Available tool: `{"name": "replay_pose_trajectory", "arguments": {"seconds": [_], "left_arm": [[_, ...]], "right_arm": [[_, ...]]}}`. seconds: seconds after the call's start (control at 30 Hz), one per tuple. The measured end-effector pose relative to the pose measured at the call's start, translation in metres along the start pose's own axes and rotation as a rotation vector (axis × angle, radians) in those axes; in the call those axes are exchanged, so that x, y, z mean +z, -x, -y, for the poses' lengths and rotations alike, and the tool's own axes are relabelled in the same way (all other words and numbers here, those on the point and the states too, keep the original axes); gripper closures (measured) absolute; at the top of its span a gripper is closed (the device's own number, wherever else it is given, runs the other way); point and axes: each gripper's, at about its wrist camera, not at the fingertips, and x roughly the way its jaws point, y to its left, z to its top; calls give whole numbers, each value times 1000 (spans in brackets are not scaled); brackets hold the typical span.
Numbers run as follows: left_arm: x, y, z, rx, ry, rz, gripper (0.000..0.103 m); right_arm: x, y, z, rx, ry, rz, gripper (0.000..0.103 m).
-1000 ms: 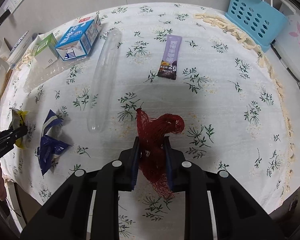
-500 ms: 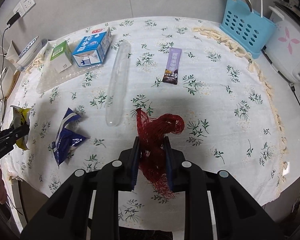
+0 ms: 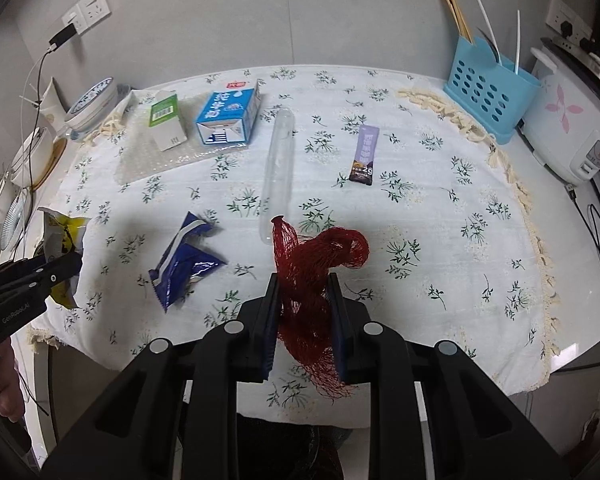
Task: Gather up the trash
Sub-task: 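Lift the wrapper and red net and carry both down over the trash bin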
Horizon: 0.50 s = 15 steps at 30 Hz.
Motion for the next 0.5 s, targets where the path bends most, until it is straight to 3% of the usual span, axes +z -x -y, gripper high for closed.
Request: {"name": "replay_pose_trajectory", "arguments": {"seconds": [0.5], "left_arm": [[-40, 33, -1, -4, 27, 16, 65]], "right_arm": [[-30, 36, -16, 29, 20, 27, 82]]}}
